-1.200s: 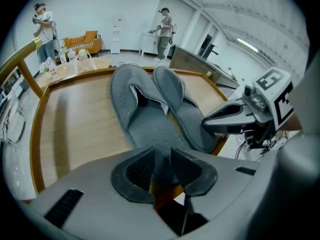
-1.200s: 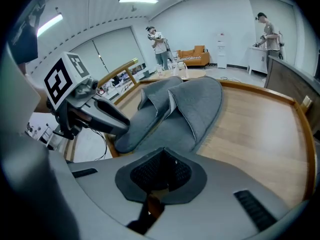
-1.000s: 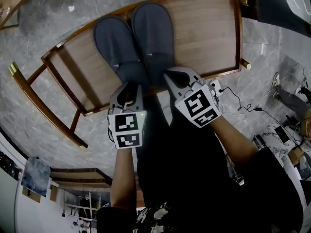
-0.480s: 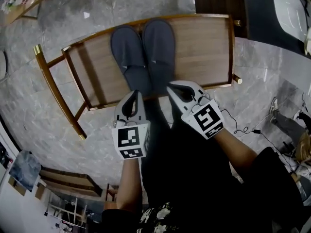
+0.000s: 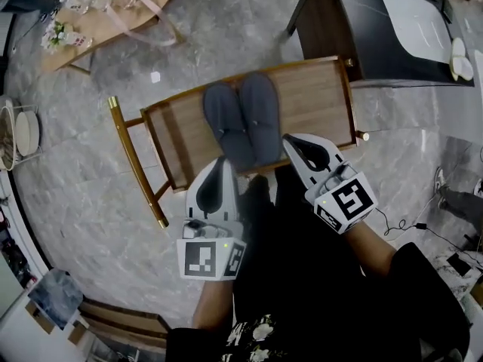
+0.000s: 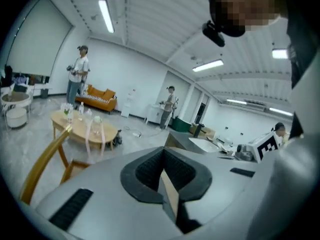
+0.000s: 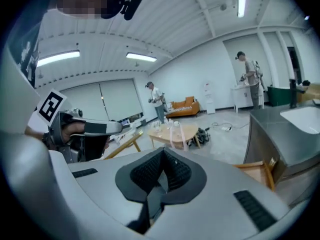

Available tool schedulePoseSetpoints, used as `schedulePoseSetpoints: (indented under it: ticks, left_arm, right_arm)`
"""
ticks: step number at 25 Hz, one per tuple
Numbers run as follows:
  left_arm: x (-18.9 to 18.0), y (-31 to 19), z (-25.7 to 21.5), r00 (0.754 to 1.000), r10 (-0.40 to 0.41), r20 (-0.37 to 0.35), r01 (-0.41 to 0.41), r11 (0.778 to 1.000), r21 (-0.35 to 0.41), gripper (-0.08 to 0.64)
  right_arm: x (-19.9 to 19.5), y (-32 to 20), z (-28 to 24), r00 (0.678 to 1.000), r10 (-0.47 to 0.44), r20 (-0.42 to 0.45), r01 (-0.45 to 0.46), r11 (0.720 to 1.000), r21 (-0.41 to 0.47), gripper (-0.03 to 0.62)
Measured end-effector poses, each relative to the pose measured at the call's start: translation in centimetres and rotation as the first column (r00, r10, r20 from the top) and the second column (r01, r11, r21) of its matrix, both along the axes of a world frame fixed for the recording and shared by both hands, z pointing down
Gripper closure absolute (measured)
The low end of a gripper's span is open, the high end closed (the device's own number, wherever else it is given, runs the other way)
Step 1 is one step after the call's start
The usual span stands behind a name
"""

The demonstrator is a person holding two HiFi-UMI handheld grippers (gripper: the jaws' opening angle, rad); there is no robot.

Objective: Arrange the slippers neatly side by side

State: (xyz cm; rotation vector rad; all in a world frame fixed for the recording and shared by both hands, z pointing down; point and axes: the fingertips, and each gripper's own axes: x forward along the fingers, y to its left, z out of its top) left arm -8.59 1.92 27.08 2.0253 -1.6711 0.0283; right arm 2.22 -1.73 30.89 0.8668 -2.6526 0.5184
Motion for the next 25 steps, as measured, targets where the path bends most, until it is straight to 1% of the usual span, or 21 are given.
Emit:
schedulePoseSetpoints:
  ticks: [2,4,7,9,11,13,16,19,22,25]
  left_arm:
    - [-1.4,-0.1,-3.2,0.998,-0.017,0.061,0.011,0.996,0.088,0.558]
    - [-2.3,-0.2,-6.0,0.993,-0.044,0.113,0.026,0.987,0.161,0.558]
    - [-3.3,0.0,-9.2,0.984,-0.085,0.154,0.046,0.969,0.242,0.558]
    - [-4.4,0.5,-10.9,0.979,-0.096,0.179,0.043,0.96,0.275,0.558]
    - [-5.2,1.1,-12.2,0.971,-0.119,0.207,0.052,0.952,0.302,0.558]
    - [-5.6,1.6,-13.2,0.962,-0.143,0.234,0.064,0.947,0.314,0.558]
    - [-6.4,2.3,-14.1,0.949,-0.17,0.266,0.082,0.947,0.311,0.558]
    - [-7.5,2.7,-14.9,0.93,-0.212,0.3,0.109,0.94,0.324,0.558]
    - [-8.1,2.9,-15.7,0.925,-0.222,0.307,0.113,0.935,0.337,0.558]
    - [-8.1,3.2,-16.2,0.921,-0.223,0.318,0.104,0.931,0.351,0.558]
  right_arm:
    - [-0.4,-0.2,-3.3,1.0,0.02,0.024,-0.022,0.997,0.079,0.594]
    - [-0.1,-0.4,-6.9,0.998,0.041,0.042,-0.047,0.985,0.165,0.594]
    - [0.7,-0.5,-11.7,0.996,0.06,0.069,-0.078,0.949,0.305,0.594]
    - [0.0,0.1,-13.9,0.993,0.041,0.108,-0.078,0.928,0.365,0.594]
    - [-0.3,0.6,-15.6,0.99,0.027,0.137,-0.079,0.919,0.386,0.594]
    - [0.3,0.9,-16.9,0.989,0.034,0.144,-0.092,0.907,0.412,0.594]
    - [1.4,1.3,-17.6,0.991,0.076,0.115,-0.119,0.893,0.434,0.594]
    - [1.9,1.3,-18.1,0.987,0.122,0.101,-0.154,0.877,0.454,0.594]
    - [1.9,1.2,-18.8,0.985,0.142,0.102,-0.173,0.866,0.469,0.594]
    - [1.8,1.3,-19.1,0.985,0.146,0.098,-0.175,0.861,0.477,0.595]
